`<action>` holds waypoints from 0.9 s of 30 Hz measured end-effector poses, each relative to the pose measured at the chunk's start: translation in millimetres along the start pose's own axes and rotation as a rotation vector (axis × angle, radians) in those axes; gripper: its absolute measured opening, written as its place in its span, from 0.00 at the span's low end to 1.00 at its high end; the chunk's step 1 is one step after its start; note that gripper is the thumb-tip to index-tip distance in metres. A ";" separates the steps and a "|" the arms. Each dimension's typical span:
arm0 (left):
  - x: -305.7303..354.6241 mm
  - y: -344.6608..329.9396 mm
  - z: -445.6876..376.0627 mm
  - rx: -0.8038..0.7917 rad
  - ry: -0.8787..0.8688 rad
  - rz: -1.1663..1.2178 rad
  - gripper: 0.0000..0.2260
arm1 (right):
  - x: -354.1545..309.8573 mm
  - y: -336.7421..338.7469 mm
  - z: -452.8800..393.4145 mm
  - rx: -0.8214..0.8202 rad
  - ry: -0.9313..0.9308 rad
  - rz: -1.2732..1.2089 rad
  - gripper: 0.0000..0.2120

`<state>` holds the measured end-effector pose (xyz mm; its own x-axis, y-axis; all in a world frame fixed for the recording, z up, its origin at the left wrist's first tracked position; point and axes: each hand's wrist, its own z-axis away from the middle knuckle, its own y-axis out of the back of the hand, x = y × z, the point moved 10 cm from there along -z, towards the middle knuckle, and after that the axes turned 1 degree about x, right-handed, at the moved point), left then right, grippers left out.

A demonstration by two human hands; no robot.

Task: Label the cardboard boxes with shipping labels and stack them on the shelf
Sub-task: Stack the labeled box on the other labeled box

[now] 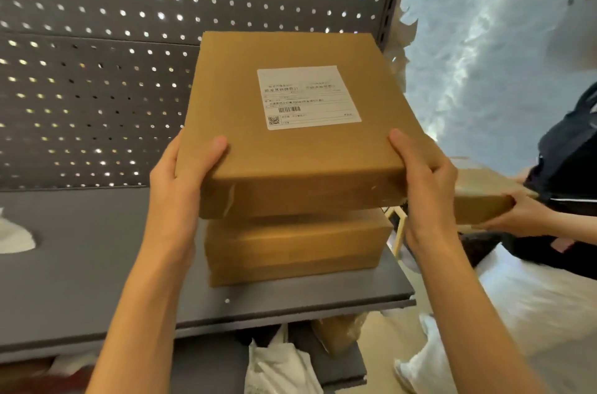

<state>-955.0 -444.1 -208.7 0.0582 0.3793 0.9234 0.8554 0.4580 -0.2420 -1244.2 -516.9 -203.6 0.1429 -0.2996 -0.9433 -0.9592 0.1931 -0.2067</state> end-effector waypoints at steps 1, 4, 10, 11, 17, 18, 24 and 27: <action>0.0 0.1 2.1 0.020 0.007 -0.005 0.20 | 2.1 -0.9 -2.1 -0.023 -0.016 0.000 0.08; -2.2 -2.2 7.1 0.050 0.037 -0.024 0.20 | 5.5 0.3 -6.8 -0.044 -0.038 -0.010 0.07; -11.7 -2.4 12.8 0.104 0.091 -0.050 0.14 | 19.4 1.7 -6.9 -0.073 -0.083 0.000 0.10; -14.0 -1.3 13.0 0.115 0.101 -0.054 0.14 | 20.9 1.8 -6.5 -0.070 -0.089 -0.002 0.10; -23.4 3.1 7.1 0.107 0.161 -0.075 0.14 | 31.8 -1.8 -6.3 -0.061 -0.131 0.020 0.15; -24.5 2.7 6.5 0.101 0.168 -0.075 0.14 | 33.3 -2.3 -6.7 -0.057 -0.136 0.016 0.12; -33.7 2.6 4.2 0.076 0.205 -0.085 0.14 | 44.0 -3.1 -7.4 -0.038 -0.171 0.006 0.13; -37.0 4.0 1.9 0.077 0.223 -0.093 0.15 | 46.7 -3.1 -9.3 -0.043 -0.178 0.009 0.07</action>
<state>-954.7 -454.8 -244.4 0.1005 0.1496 0.9836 0.8214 0.5454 -0.1668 -1236.8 -540.1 -244.6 0.1717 -0.1273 -0.9769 -0.9695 0.1541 -0.1905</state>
